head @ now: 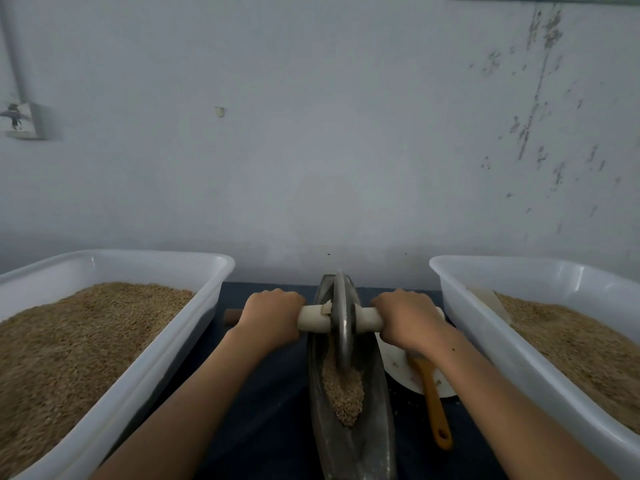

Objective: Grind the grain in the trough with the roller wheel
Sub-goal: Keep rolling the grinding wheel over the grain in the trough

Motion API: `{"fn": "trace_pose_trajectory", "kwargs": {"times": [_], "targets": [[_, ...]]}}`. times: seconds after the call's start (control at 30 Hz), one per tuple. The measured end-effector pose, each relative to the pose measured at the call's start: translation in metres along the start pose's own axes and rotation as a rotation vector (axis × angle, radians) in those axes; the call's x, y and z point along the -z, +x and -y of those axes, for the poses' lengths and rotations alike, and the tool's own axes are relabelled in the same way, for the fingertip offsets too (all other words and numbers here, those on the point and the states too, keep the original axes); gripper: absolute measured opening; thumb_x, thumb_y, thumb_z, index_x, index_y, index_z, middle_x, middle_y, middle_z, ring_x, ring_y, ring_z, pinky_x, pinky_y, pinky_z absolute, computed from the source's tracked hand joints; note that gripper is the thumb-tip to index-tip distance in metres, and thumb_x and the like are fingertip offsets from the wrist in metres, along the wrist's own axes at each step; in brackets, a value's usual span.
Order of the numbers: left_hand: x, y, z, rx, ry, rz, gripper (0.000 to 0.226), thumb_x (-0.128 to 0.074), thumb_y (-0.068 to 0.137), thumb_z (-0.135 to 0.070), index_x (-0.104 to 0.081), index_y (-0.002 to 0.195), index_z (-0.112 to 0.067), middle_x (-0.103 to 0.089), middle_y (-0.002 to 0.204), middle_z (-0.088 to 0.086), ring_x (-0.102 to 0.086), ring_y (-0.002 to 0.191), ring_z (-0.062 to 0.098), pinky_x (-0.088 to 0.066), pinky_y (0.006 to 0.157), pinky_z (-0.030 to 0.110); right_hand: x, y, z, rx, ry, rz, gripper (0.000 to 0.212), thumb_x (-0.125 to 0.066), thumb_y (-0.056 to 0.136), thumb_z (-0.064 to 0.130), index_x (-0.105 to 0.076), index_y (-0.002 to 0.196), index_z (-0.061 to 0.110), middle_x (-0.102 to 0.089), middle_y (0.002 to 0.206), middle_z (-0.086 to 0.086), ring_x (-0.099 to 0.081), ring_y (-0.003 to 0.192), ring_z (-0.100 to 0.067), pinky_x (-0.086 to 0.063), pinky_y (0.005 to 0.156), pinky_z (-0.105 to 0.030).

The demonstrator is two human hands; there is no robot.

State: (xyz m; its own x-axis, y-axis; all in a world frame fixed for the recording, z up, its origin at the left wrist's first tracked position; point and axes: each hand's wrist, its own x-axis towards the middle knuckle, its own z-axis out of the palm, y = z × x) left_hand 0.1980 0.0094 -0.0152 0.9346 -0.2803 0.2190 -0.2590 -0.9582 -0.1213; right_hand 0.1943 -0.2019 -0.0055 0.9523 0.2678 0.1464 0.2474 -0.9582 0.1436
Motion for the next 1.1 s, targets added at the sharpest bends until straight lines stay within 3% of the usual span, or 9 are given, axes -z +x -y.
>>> {"fn": "trace_pose_trajectory", "kwargs": {"times": [0.1, 0.23, 0.4, 0.53, 0.63, 0.73, 0.93, 1.0, 1.1], "targets": [[0.008, -0.001, 0.000, -0.013, -0.002, 0.176, 0.040, -0.067, 0.080, -0.032, -0.057, 0.117, -0.020, -0.064, 0.107, 0.001, -0.059, 0.095, 0.018, -0.040, 0.072, 0.029, 0.005, -0.002, -0.003, 0.009, 0.033, 0.209, 0.036, -0.068, 0.081, 0.022, -0.059, 0.115, 0.017, -0.061, 0.096, -0.001, -0.056, 0.078, -0.016, -0.035, 0.054, -0.023], [0.013, -0.003, 0.000, -0.003, -0.092, 0.340, 0.044, -0.073, 0.077, -0.031, -0.058, 0.116, -0.018, -0.066, 0.104, 0.003, -0.061, 0.091, 0.019, -0.046, 0.077, 0.031, 0.006, -0.002, -0.006, -0.001, 0.092, 0.315, 0.044, -0.072, 0.078, 0.023, -0.058, 0.119, 0.017, -0.062, 0.099, -0.001, -0.059, 0.083, -0.016, -0.038, 0.056, -0.023], [0.010, -0.002, -0.003, 0.026, -0.012, 0.200, 0.039, -0.069, 0.079, -0.031, -0.057, 0.114, -0.018, -0.063, 0.100, 0.001, -0.057, 0.087, 0.018, -0.040, 0.070, 0.030, 0.005, 0.000, -0.002, -0.003, 0.024, 0.204, 0.032, -0.068, 0.080, 0.023, -0.061, 0.110, 0.017, -0.059, 0.088, 0.001, -0.057, 0.076, -0.016, -0.034, 0.052, -0.024], [0.003, -0.001, -0.006, 0.054, 0.050, -0.014, 0.031, -0.061, 0.085, -0.031, -0.054, 0.114, -0.022, -0.062, 0.107, 0.001, -0.058, 0.097, 0.021, -0.038, 0.074, 0.031, -0.002, 0.000, 0.000, -0.040, 0.015, -0.001, 0.021, -0.061, 0.086, 0.020, -0.059, 0.106, 0.020, -0.065, 0.101, -0.002, -0.061, 0.087, -0.019, -0.039, 0.068, -0.029], [-0.002, -0.002, -0.007, 0.057, 0.031, -0.128, 0.027, -0.058, 0.088, -0.032, -0.054, 0.112, -0.023, -0.062, 0.107, 0.001, -0.059, 0.097, 0.020, -0.039, 0.076, 0.030, -0.007, -0.001, 0.003, -0.044, 0.019, -0.147, 0.010, -0.055, 0.089, 0.019, -0.055, 0.098, 0.023, -0.066, 0.099, -0.001, -0.061, 0.089, -0.020, -0.036, 0.069, -0.030], [0.001, -0.001, -0.004, 0.042, 0.035, -0.027, 0.032, -0.061, 0.086, -0.031, -0.054, 0.116, -0.022, -0.062, 0.110, 0.001, -0.058, 0.099, 0.020, -0.039, 0.076, 0.030, -0.005, -0.001, 0.000, -0.021, -0.012, -0.103, 0.015, -0.056, 0.088, 0.019, -0.057, 0.103, 0.022, -0.065, 0.102, -0.001, -0.061, 0.091, -0.021, -0.036, 0.069, -0.030], [0.014, -0.001, 0.003, 0.006, -0.116, 0.381, 0.041, -0.074, 0.075, -0.028, -0.060, 0.113, -0.017, -0.065, 0.090, -0.001, -0.061, 0.081, 0.016, -0.043, 0.069, 0.028, 0.013, -0.007, -0.006, 0.034, 0.080, 0.298, 0.036, -0.069, 0.080, 0.022, -0.060, 0.115, 0.017, -0.064, 0.102, -0.003, -0.061, 0.088, -0.018, -0.047, 0.070, -0.028], [0.013, -0.001, 0.003, 0.005, -0.128, 0.392, 0.039, -0.073, 0.075, -0.027, -0.061, 0.110, -0.017, -0.066, 0.086, 0.000, -0.063, 0.077, 0.015, -0.043, 0.066, 0.028, 0.014, -0.008, -0.006, 0.032, 0.078, 0.320, 0.037, -0.069, 0.080, 0.021, -0.060, 0.116, 0.017, -0.065, 0.103, -0.003, -0.062, 0.090, -0.019, -0.049, 0.073, -0.030], [0.011, -0.001, 0.002, 0.028, -0.051, 0.264, 0.039, -0.072, 0.076, -0.031, -0.059, 0.110, -0.018, -0.063, 0.089, -0.002, -0.057, 0.078, 0.015, -0.040, 0.067, 0.029, 0.010, -0.005, -0.003, 0.028, 0.023, 0.222, 0.031, -0.067, 0.081, 0.022, -0.061, 0.111, 0.016, -0.062, 0.093, -0.001, -0.060, 0.082, -0.018, -0.043, 0.063, -0.026]]}}
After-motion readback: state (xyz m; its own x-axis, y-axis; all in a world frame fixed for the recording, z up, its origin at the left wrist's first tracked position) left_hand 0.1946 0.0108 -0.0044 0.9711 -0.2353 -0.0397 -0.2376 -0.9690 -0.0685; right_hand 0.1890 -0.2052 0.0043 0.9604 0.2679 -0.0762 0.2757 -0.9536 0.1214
